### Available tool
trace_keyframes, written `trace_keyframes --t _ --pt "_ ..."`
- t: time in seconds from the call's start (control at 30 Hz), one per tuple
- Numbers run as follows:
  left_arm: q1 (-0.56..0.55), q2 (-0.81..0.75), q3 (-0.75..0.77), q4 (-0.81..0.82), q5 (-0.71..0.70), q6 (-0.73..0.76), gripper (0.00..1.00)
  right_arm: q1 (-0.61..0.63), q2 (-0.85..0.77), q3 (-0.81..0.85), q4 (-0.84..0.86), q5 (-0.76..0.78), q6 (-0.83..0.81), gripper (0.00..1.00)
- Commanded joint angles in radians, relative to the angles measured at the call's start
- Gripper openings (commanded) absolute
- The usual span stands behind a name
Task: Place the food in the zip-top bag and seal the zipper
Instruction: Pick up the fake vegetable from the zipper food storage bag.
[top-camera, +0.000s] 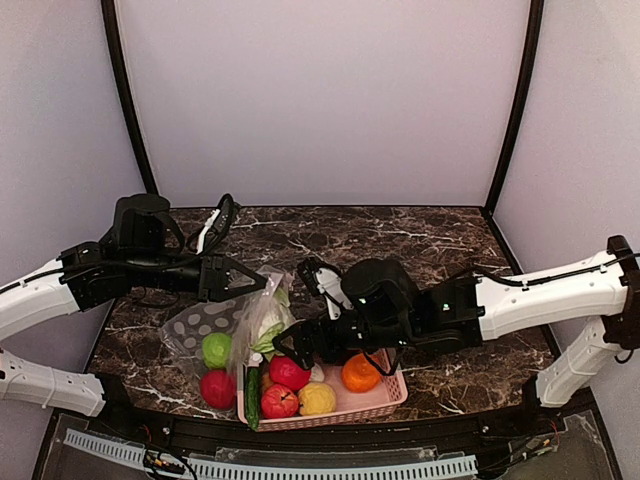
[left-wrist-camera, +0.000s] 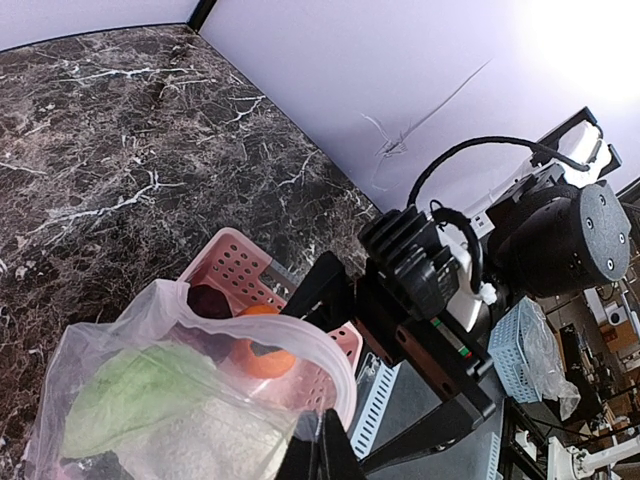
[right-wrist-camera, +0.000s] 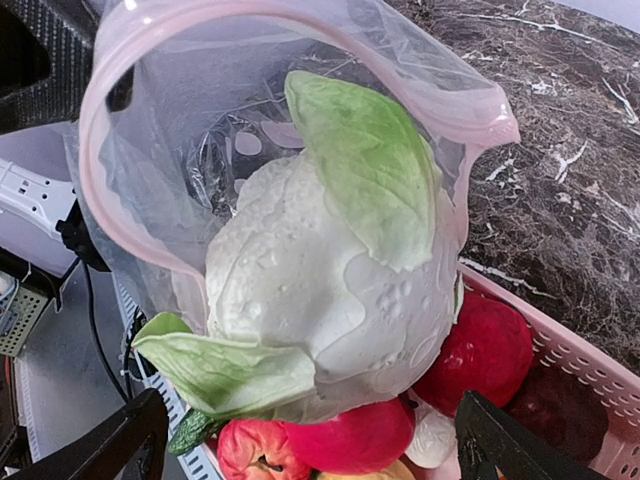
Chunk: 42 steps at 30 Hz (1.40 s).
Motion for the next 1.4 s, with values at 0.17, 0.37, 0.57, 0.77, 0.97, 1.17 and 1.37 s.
trace_keyframes --t 0.17,0.37,0.57,0.77,0.97,1.17,1.37 --pt "-0.001 -0.003 -0.001 0.022 0.015 0.013 0.01 0.008 0.13 0.115 0.038 0.095 -0.076 0.97" --pt "-0.001 0.008 0.018 0.019 0.022 0.016 0.01 -0.015 0.206 0.178 0.045 0.098 -0.112 0.74" --pt "0.001 0.007 0.027 0.003 0.01 0.028 0.01 -0.026 0.205 0.182 0.072 0.07 -0.119 0.34" --pt "0.027 0.013 0.06 -0.056 -0.01 0.076 0.01 -0.027 0.122 0.135 0.063 0.058 -0.09 0.14" --pt "0.133 0.062 0.126 -0.142 0.063 0.158 0.01 -0.027 -0.018 0.038 0.03 0.03 -0.031 0.13" --pt "0.192 0.156 0.197 -0.216 0.136 0.267 0.01 -0.028 -0.168 -0.073 -0.013 0.037 0.048 0.13" --pt "0.192 0.237 0.207 -0.2 0.194 0.241 0.01 -0.028 -0.269 -0.144 -0.071 0.121 0.087 0.14"
